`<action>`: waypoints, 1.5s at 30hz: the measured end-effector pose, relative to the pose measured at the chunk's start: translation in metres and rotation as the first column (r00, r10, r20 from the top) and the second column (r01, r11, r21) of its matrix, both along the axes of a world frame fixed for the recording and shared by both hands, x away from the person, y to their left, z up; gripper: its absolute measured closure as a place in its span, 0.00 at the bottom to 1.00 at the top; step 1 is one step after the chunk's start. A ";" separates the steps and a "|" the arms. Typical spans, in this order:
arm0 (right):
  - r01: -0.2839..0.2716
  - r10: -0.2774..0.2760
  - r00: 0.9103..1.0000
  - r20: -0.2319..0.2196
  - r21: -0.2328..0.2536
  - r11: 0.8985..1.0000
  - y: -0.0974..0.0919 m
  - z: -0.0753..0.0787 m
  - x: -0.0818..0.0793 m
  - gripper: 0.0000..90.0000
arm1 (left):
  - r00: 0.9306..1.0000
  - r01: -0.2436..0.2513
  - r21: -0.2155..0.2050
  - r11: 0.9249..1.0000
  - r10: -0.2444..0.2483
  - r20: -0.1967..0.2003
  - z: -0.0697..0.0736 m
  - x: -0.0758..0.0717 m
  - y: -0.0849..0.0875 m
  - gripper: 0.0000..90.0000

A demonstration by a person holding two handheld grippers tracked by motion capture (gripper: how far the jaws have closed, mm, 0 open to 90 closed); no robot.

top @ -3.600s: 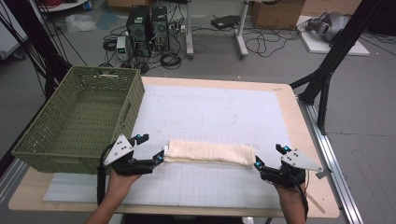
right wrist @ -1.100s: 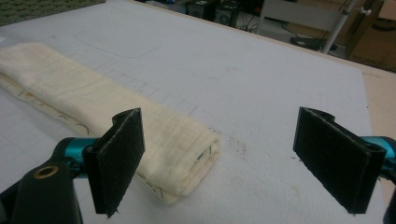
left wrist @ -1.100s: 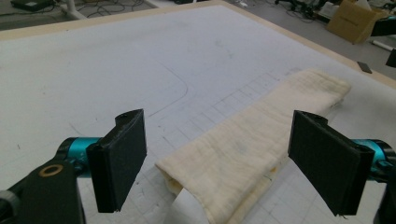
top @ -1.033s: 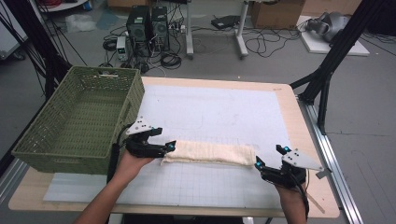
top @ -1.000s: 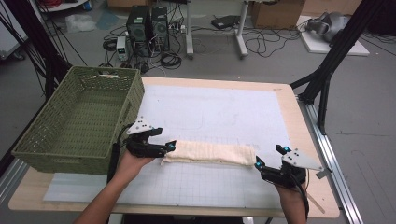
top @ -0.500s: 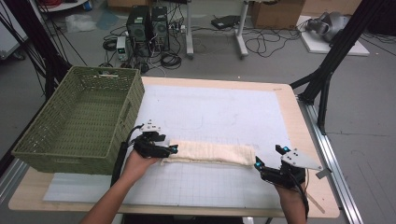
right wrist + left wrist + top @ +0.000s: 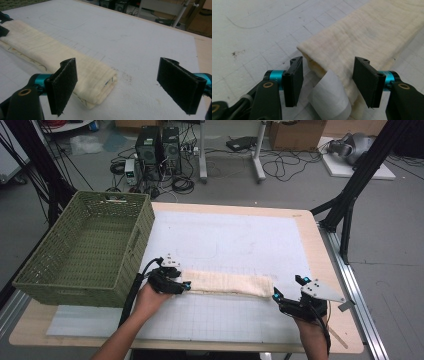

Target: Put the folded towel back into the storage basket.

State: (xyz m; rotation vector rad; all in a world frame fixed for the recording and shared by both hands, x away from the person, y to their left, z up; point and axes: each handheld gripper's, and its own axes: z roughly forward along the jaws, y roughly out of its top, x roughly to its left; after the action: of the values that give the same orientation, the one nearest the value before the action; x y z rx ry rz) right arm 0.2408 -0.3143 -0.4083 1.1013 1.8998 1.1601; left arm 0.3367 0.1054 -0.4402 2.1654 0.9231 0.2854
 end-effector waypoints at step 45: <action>-0.007 0.024 0.974 -0.224 0.074 0.997 0.011 -0.031 0.038 0.18 | 0.995 0.083 -0.193 0.978 -0.071 0.068 0.012 -0.017 0.009 0.90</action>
State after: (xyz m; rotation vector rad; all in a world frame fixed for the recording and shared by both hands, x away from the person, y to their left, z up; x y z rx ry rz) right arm 0.2787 -0.3032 -0.4396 1.3069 2.0532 1.1622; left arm 0.3199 0.1143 -0.4278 1.9956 0.7962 0.2119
